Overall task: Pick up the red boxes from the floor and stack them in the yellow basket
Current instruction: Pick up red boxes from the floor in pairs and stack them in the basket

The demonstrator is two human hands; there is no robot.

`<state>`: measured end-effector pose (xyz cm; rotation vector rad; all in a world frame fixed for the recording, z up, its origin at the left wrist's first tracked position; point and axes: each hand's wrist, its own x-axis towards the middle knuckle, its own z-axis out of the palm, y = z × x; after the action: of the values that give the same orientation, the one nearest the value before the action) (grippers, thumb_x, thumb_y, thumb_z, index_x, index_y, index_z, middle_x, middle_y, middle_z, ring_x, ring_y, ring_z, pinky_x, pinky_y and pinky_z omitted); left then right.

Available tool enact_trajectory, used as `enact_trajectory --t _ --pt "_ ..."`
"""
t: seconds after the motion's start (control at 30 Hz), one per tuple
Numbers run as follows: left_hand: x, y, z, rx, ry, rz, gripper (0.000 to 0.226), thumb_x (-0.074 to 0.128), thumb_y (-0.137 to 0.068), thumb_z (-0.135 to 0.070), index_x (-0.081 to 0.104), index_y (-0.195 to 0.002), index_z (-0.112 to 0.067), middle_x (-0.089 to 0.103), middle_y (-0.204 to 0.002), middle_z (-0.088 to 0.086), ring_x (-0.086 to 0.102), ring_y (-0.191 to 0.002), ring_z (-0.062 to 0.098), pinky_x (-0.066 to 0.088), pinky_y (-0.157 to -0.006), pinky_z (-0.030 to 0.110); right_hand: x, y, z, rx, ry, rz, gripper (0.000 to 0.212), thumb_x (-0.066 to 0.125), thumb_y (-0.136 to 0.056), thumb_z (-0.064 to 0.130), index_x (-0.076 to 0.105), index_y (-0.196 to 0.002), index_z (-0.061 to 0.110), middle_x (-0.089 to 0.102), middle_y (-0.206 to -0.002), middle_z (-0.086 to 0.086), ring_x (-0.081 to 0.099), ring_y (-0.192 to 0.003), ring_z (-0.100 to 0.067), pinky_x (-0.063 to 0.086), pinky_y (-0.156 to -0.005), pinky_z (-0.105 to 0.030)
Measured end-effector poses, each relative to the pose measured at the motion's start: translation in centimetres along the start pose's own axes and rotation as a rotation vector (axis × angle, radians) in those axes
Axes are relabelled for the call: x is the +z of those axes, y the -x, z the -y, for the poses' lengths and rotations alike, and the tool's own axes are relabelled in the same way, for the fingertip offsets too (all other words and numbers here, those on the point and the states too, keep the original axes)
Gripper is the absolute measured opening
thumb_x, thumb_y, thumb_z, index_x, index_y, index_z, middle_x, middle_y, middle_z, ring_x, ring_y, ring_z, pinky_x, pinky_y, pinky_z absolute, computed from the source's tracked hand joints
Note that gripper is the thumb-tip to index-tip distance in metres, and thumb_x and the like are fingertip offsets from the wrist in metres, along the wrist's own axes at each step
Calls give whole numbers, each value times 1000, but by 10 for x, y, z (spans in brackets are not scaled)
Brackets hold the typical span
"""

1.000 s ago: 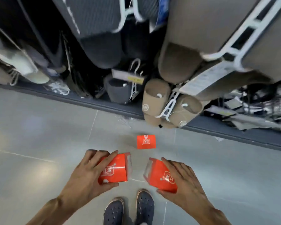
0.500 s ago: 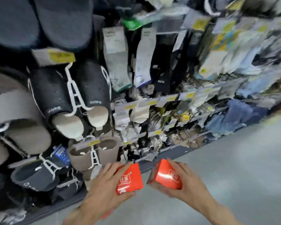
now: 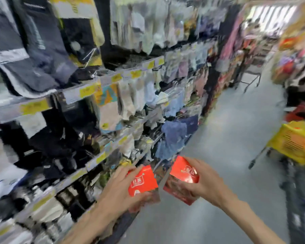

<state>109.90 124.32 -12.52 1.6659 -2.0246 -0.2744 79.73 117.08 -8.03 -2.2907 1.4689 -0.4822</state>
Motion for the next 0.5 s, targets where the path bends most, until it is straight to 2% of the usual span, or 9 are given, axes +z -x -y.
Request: enact_trajectory --t 0.13,0.23,0.37,0.5 --pt "18 -116 -17 93 -17 26 88 54 -77 -84 44 -147 -31 48 -132 -9 45 -123 16 43 -103 39 -51 -51 -48 104 20 -83 97 55 -59 89 37 -142 41 52 -125 18 48 -116 -7 46 -94 -36" --pt "27 -196 -34 159 5 39 84 56 -78 -81 46 -144 -29 47 -129 -10 47 -119 15 43 -101 37 -88 -87 -82 167 49 -132 92 63 -63 80 37 -142 40 53 -126 11 49 -117 -12 43 -94 -32" --pt "46 -302 -51 244 11 22 84 60 -76 -78 51 -142 -26 52 -128 -8 48 -116 15 44 -98 37 -127 -135 -134 263 92 -190 94 56 -62 85 33 -143 40 51 -127 13 50 -117 -13 46 -94 -40" --pt "74 -411 -65 339 33 46 87 56 -77 -79 47 -145 -26 52 -130 -7 46 -118 14 43 -99 37 -156 -188 -188 341 118 -231 95 57 -65 82 33 -145 36 51 -131 10 48 -119 -13 44 -96 -35"
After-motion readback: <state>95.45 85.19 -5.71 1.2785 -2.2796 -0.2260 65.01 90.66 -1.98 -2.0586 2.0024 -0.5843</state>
